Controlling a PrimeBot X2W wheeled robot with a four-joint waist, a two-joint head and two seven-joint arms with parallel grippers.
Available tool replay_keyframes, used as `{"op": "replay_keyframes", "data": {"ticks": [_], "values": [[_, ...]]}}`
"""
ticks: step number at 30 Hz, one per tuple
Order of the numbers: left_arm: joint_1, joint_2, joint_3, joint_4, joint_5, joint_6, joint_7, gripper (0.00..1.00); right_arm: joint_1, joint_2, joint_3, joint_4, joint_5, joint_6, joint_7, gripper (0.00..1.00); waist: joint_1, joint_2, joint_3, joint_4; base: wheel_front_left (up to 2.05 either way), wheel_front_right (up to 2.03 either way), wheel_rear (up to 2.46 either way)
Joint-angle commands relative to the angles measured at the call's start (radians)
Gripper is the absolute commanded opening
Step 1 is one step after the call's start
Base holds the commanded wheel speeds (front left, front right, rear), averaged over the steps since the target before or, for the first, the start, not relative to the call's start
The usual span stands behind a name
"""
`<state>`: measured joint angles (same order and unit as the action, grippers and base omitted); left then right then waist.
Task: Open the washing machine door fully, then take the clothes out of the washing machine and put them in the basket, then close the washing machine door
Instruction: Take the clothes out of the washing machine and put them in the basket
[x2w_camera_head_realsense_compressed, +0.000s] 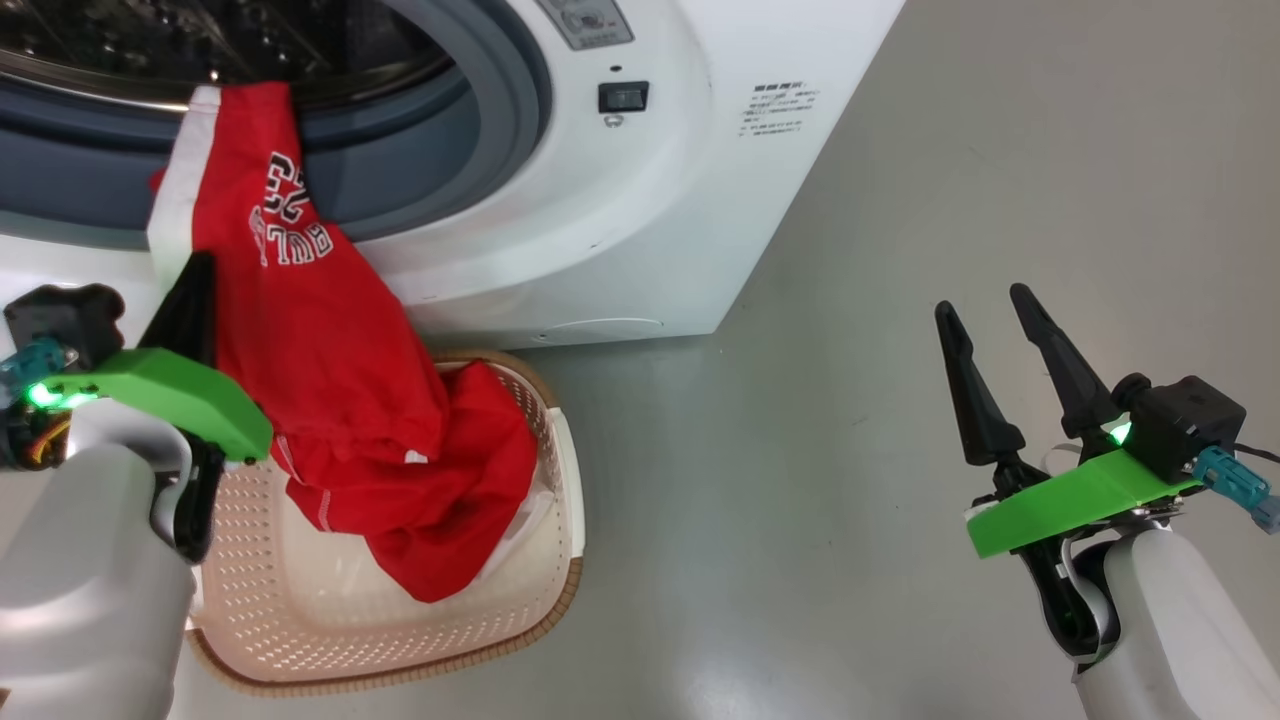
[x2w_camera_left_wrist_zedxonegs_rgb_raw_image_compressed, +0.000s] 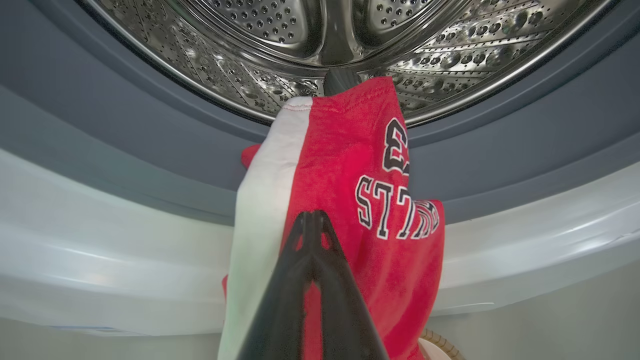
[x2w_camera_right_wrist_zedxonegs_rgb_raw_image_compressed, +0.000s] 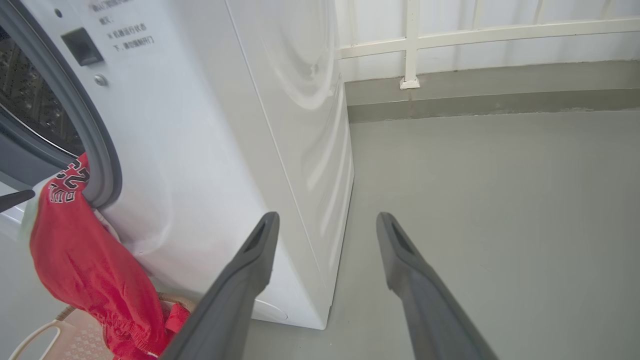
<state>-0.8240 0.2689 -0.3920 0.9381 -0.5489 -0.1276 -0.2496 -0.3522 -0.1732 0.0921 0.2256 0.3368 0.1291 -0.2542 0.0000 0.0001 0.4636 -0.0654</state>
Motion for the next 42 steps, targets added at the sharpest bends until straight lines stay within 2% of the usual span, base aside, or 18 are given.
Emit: {"op": "replay_keyframes", "data": {"ticks": [1,14,15,16,17,19,20,21,38,42], "values": [[0.031,0.046,0.048,-0.045,0.005,-0.003,-0.012,0.00,0.023,-0.003,0.020,-0.021,-0.014,0.002,-0.008,1.00,0.0000,-0.0001,-0.010,0.008,0.00,0.00,0.00],[0.238,-0.012,0.235,-0.312,0.124,-0.003,-0.012,0.00,0.047,-0.012,0.008,-0.023,-0.012,0.002,-0.008,1.00,0.0000,-0.0001,-0.046,0.031,0.00,0.00,0.00],[0.254,-0.017,0.245,-0.333,0.136,-0.003,-0.012,0.27,0.049,-0.012,0.006,-0.024,-0.012,0.002,-0.008,1.00,0.0000,-0.0001,-0.048,0.033,0.00,0.00,0.00],[0.254,-0.017,0.245,-0.333,0.136,-0.003,-0.012,0.27,0.049,-0.012,0.006,-0.024,-0.012,0.002,-0.008,1.00,0.0000,-0.0001,-0.048,0.033,0.00,0.00,0.00],[0.270,-0.022,0.254,-0.352,0.146,-0.003,-0.012,0.43,0.051,-0.013,0.005,-0.024,-0.012,0.002,-0.008,1.00,0.0000,-0.0001,-0.050,0.034,0.00,0.00,0.00],[0.300,-0.032,0.275,-0.390,0.160,-0.003,-0.012,0.58,0.054,-0.014,0.003,-0.025,-0.012,0.002,-0.008,1.00,0.0000,-0.0001,-0.054,0.037,0.00,0.00,0.00],[0.316,-0.037,0.284,-0.410,0.168,-0.003,-0.012,0.89,0.056,-0.014,0.002,-0.025,-0.012,0.002,-0.008,1.00,0.0000,-0.0001,-0.056,0.038,0.00,0.00,0.00],[0.332,-0.042,0.293,-0.429,0.174,-0.003,-0.012,1.00,0.058,-0.014,0.001,-0.025,-0.012,0.002,-0.008,1.00,0.0000,-0.0001,-0.058,0.038,0.00,0.00,0.00],[0.633,-0.145,0.431,-0.745,0.271,-0.003,-0.012,1.00,0.074,-0.017,-0.015,-0.028,-0.008,0.002,-0.008,1.00,0.0000,-0.0001,-0.070,0.042,0.00,0.00,0.00],[0.663,-0.159,0.439,-0.778,0.281,-0.003,-0.012,1.00,0.076,-0.017,-0.019,-0.031,-0.008,0.002,-0.008,1.00,0.0000,-0.0001,-0.069,0.044,0.00,0.00,0.00]]}}
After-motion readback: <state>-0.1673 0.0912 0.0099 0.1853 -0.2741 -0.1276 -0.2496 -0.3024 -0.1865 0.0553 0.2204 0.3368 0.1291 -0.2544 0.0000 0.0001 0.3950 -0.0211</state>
